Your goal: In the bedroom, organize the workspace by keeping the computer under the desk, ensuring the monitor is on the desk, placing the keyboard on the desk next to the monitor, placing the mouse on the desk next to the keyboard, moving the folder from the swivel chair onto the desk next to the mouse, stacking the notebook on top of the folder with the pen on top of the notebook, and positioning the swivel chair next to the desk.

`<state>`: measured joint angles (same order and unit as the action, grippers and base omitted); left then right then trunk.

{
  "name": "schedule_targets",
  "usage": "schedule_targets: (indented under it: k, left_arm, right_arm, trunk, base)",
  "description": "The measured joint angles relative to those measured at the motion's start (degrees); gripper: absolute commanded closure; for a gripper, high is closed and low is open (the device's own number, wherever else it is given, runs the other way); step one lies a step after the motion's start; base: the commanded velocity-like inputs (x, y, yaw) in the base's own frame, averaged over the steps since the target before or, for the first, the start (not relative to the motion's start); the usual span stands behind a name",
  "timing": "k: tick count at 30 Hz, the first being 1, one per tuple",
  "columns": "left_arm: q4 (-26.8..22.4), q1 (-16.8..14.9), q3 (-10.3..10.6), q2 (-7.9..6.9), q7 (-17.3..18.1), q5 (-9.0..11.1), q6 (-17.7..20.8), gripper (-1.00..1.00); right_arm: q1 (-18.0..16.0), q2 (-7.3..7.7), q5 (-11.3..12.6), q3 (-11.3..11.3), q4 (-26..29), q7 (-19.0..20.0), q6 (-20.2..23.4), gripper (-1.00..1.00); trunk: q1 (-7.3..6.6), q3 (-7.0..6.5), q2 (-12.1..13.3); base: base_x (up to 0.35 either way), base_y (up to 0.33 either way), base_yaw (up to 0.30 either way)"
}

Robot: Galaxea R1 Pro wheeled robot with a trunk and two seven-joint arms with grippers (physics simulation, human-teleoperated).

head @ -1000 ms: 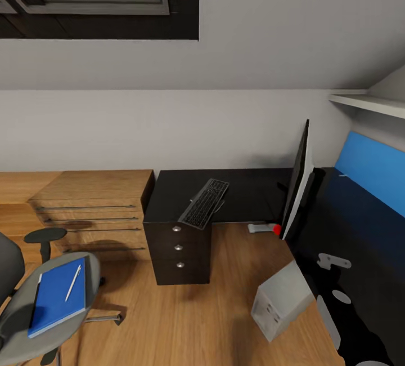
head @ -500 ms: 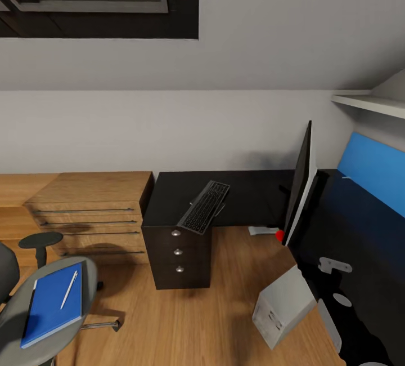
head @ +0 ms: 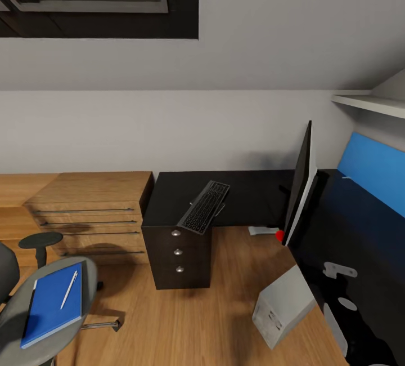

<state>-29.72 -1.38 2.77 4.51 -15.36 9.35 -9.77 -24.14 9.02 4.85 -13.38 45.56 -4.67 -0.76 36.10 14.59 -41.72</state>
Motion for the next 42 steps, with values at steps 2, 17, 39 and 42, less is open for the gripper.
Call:
schedule_targets:
  k: [2,17,39,42]
  left_arm:
    - [0.0,0.01,0.0,0.0,0.0,-0.03,0.0,-1.0]
    - [0.0,0.0,0.0,0.0,0.02,-0.09,-0.02,-1.0]
    - [0.0,0.0,0.0,-0.01,0.0,-0.07,0.04,-1.0]
    - [0.0,0.0,0.0,-0.01,0.0,-0.07,0.04,-1.0]
  right_arm:
    - [0.0,0.1,0.0,0.0,-0.11,0.0,0.02,-1.0]
    - [-0.23,1.88,0.0,0.01,-2.37,-0.03,0.17,-1.0]
    - [-0.26,2.22,0.08,0.36,-2.99,0.38,-0.1,-1.0]
    - [-0.26,2.24,0.08,0.3,-2.95,0.4,-0.1,-1.0]
  trunk:
    - [-0.01,0.0,-0.01]
    - [-0.02,0.0,-0.01]
    - [0.0,0.0,0.0]
    - [0.0,0.0,0.0]
  base:
    - [0.139,0.0,0.0]
    - [0.13,0.0,0.0]
    - [0.026,0.0,0.0]
    - [0.0,0.0,0.0]
